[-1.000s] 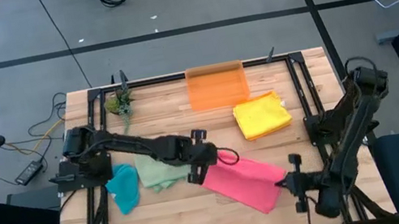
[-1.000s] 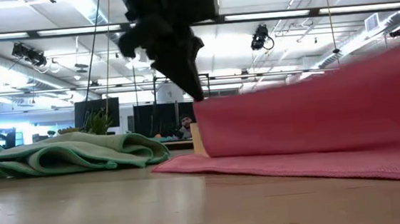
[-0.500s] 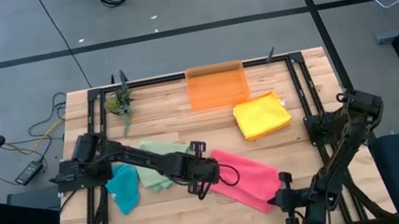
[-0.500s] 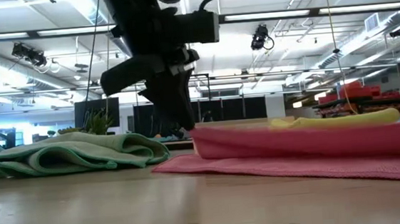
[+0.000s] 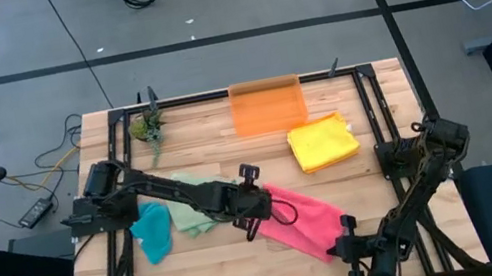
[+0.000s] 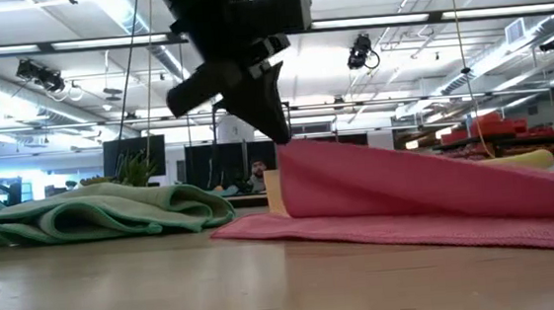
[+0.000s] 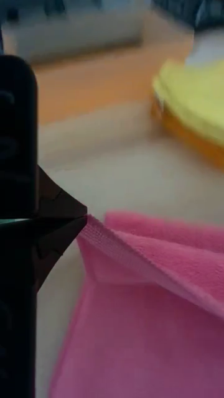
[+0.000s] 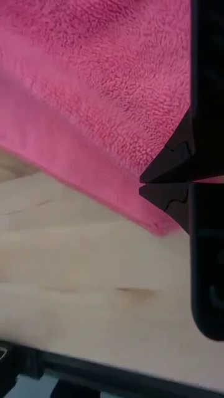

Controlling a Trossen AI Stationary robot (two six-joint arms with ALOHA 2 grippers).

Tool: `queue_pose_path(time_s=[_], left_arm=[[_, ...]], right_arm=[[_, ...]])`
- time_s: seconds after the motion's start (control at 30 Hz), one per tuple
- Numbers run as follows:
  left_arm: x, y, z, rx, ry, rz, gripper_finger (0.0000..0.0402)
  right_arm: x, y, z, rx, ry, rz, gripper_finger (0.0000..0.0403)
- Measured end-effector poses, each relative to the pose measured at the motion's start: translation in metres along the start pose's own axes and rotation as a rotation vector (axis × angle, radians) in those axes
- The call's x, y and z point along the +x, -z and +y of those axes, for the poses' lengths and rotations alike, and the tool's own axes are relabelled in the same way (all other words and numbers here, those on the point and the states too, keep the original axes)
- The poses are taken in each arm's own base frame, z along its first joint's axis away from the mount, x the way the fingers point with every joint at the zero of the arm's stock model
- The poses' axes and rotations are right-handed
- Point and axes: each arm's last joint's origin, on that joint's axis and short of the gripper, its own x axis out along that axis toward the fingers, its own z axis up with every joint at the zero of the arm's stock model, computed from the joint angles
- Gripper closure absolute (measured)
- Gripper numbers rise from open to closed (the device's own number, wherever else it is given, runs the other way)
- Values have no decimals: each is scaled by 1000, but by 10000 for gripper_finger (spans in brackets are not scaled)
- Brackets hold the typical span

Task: Fold microfiber towels
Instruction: Fold the pink microfiber cloth

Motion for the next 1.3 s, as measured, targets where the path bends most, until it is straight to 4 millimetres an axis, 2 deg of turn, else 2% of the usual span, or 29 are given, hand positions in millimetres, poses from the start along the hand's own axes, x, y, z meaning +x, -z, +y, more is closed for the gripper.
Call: queue_pose_path(time_s=[0.17, 0.33, 0.57, 0.7, 0.97, 1.17, 1.3], left_arm=[[8, -2, 25, 14, -111, -29, 401], [21, 6, 46, -9, -138, -2, 401], [29, 11, 62, -19, -163, -8, 401], [28, 12, 56, -56, -107, -7, 401], [12, 12, 22, -83, 15, 50, 401], [5, 5, -1, -207, 123, 29, 401], [6, 5, -9, -105, 88, 51, 401]], right_arm=[[-21, -12, -17, -21, 90, -4, 402], [-47, -23, -45, -52, 203, 47, 402], [-72, -36, -73, -78, 278, 108, 402], [-77, -38, -80, -105, 290, 142, 402], [-75, -42, -84, -144, 307, 151, 402], [-61, -38, -58, -118, 152, 140, 402], [-50, -26, -48, -127, 146, 160, 402]])
